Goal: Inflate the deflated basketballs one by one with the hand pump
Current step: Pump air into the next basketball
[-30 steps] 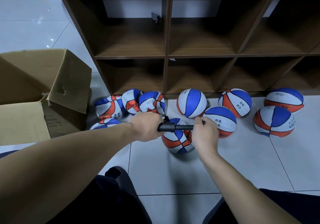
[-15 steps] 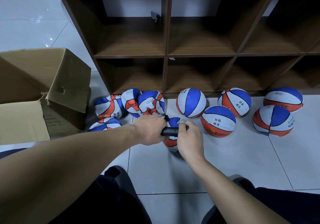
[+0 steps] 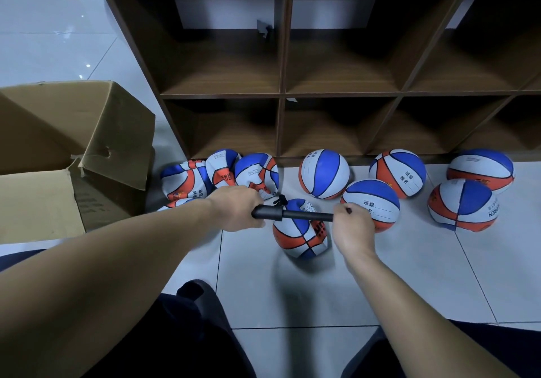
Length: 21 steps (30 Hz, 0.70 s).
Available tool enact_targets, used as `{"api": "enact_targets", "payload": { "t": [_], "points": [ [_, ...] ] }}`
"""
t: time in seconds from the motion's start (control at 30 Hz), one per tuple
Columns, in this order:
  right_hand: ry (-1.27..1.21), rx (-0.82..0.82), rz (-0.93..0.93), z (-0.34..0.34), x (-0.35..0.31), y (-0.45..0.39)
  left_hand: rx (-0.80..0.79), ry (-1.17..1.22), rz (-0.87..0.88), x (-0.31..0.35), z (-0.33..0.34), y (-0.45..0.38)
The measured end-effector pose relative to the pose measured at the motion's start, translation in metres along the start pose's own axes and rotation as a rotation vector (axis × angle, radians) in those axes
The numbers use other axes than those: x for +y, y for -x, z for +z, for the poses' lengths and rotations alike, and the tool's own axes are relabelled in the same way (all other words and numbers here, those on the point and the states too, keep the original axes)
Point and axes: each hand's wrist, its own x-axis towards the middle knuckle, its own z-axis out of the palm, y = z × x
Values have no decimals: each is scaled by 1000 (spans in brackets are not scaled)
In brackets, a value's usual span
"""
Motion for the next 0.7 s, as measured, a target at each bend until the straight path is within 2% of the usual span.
{"api": "enact_targets", "payload": {
  "t": [0.27,0.7],
  "points": [
    [-45,128,-1,12,-4,14,26,2,11,16,5,-3],
    [39,-21,-75,44,-4,35,45,16,45,45,15,-1]
  ]
}}
